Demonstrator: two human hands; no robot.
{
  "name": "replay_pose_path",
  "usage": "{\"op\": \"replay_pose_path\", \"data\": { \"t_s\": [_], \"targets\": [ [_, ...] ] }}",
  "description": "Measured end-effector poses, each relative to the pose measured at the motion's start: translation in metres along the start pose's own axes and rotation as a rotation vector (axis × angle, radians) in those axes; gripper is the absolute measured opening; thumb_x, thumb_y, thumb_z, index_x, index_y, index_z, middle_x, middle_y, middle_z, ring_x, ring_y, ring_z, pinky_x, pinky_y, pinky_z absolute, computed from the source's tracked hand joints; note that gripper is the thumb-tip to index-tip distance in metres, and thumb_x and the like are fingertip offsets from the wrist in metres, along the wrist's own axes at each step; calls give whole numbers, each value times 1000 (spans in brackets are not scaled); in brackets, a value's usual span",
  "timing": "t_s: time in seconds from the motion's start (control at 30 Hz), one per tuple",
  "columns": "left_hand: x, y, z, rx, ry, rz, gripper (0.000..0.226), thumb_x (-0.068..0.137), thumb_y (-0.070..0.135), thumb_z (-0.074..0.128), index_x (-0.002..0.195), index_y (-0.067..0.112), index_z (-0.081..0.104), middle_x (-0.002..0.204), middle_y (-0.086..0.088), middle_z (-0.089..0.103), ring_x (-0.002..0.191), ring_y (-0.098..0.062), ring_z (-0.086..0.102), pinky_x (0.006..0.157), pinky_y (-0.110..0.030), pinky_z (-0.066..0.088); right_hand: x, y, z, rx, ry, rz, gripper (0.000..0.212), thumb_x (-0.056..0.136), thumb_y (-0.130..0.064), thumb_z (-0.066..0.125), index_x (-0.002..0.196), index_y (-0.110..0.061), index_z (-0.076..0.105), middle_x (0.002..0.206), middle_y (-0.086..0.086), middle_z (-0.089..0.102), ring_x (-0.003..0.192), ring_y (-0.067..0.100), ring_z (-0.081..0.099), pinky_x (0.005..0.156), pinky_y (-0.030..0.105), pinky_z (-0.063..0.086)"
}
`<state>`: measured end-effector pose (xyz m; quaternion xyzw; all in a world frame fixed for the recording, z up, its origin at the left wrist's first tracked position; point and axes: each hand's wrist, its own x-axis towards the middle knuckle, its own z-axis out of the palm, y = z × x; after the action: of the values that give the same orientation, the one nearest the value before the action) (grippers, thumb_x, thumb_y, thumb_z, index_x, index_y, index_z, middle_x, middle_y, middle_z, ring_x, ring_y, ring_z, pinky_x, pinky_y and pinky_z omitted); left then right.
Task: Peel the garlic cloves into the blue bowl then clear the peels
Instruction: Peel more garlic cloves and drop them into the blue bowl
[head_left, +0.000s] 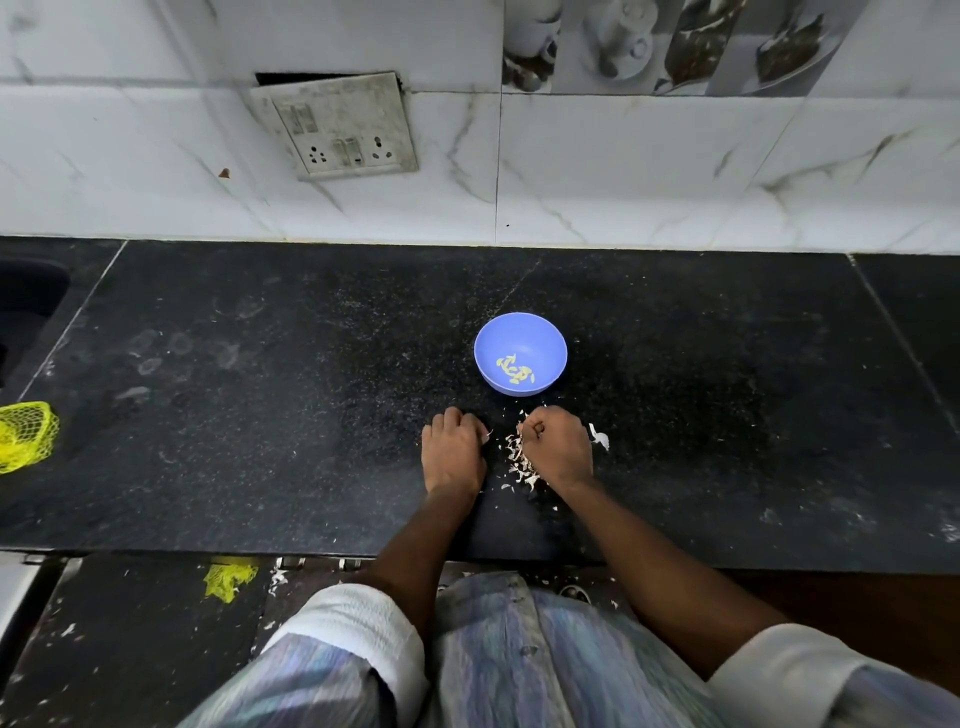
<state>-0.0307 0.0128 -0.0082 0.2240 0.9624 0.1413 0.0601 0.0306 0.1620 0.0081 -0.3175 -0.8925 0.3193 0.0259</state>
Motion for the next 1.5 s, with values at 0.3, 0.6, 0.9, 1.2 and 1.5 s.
{"op": "replay_pose_path", "data": {
  "t_s": [0.3, 0.6, 0.9, 1.2, 1.5],
  "targets": [
    [11, 21, -9, -608, 79, -117, 24, 91, -3, 66, 88, 19, 76, 87, 12, 72, 79, -2, 64, 71, -8, 44, 7, 0, -3, 56, 133, -41, 26, 93, -31, 70, 74, -15, 65, 79, -4, 62, 74, 21, 61, 61, 34, 42],
    [10, 30, -7, -694, 61, -141, 27, 87, -3, 70, 88, 22, 81, 82, 14, 75, 77, 3, 69, 71, -4, 47, 6, 6, 1, 438, -87, 16, 10, 83, -14, 71, 77, -21, 77, 69, -7, 74, 67, 10, 70, 70, 35, 59],
    [11, 38, -6, -789, 69, -169, 22, 92, 4, 70, 104, 18, 83, 94, 7, 80, 86, -4, 72, 85, -24, 58, 8, 14, -6, 548, -102, 94, 16, 84, -4, 68, 79, -18, 74, 72, 3, 75, 65, 12, 67, 70, 36, 58],
    [6, 40, -7, -687, 78, -140, 40, 86, -2, 59, 101, 28, 80, 103, 12, 73, 95, -3, 68, 86, -25, 56, 9, 18, -2, 420, -79, 27, 15, 86, -14, 69, 75, -25, 71, 70, -11, 72, 63, 2, 63, 66, 28, 54],
    [5, 49, 0, -799, 69, -125, 15, 87, 16, 83, 94, 28, 80, 87, 12, 75, 76, -2, 69, 75, -25, 59, 9, 27, -4, 401, -94, 3, 12, 88, -26, 71, 78, -20, 69, 67, -9, 69, 60, 5, 59, 64, 35, 52]
  ]
}}
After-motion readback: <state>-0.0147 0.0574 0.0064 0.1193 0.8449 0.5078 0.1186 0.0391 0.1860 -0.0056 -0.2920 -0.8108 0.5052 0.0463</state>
